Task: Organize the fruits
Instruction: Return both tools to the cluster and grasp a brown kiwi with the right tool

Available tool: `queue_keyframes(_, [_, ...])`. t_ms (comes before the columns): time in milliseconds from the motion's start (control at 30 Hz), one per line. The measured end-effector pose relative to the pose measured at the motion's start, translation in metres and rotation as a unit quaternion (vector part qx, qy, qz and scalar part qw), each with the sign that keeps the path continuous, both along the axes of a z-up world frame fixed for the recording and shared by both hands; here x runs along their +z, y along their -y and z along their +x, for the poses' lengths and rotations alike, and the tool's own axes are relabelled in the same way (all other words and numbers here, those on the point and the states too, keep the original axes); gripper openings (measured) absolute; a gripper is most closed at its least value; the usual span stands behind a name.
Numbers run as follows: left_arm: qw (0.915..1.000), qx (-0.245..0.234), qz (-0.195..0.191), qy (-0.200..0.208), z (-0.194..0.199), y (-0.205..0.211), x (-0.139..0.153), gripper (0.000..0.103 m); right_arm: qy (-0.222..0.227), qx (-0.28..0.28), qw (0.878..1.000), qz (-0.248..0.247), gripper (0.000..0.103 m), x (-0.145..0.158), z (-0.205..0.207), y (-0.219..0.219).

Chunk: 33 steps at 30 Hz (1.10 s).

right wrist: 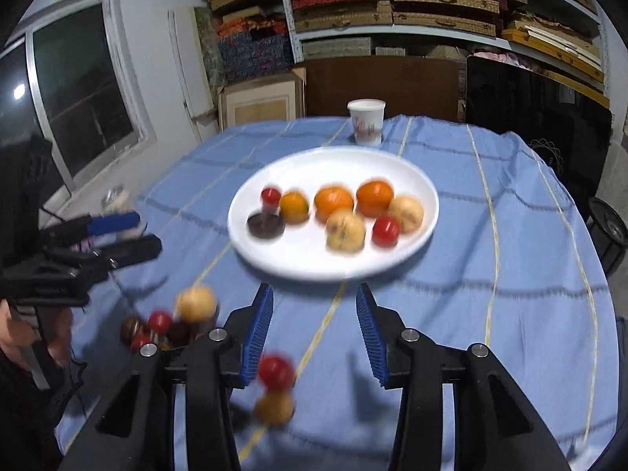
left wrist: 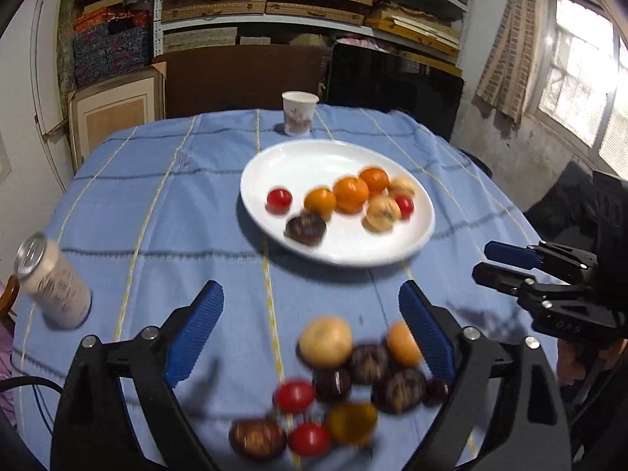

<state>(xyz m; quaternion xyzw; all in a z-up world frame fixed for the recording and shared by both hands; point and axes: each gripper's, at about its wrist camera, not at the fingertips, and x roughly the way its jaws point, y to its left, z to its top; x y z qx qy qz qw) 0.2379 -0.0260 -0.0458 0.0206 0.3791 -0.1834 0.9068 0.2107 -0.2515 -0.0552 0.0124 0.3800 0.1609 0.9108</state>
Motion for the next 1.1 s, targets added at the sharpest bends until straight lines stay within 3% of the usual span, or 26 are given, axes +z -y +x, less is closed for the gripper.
queue_keyframes(200, [0.9997, -0.002, 0.0, -0.024, -0.065, -0.023, -0.02, 0.092, -0.023, -0.017, 0.999, -0.014, 0.044, -0.029, -0.047, -0.018])
queue_keyframes(367, [0.9993, 0.015, 0.033, -0.007, -0.1, -0.036, -0.029, 0.093, -0.044, -0.037, 0.998, 0.001, 0.044, -0.043, -0.043, -0.018])
queue_keyframes(467, [0.9991, 0.024, 0.033, -0.015, -0.111, -0.047, -0.036, 0.093, -0.049, -0.034, 0.998, -0.002, 0.044, -0.051, -0.042, -0.023])
queue_keyframes(667, [0.9987, 0.039, 0.024, -0.022, -0.112, -0.057, -0.039, 0.093, -0.068, -0.031, 0.997, -0.012, 0.038, -0.065, -0.034, -0.025])
queue_keyframes(867, [0.9978, 0.047, 0.031, -0.037, -0.1, -0.051, -0.048, 0.093, -0.059, -0.019, 0.998, -0.01, 0.029, -0.066, -0.033, -0.03])
queue_keyframes(1100, [0.9959, 0.06, 0.054, -0.04, -0.082, -0.046, -0.057, 0.093, -0.007, -0.002, 1.0, 0.029, 0.029, -0.051, -0.048, -0.024])
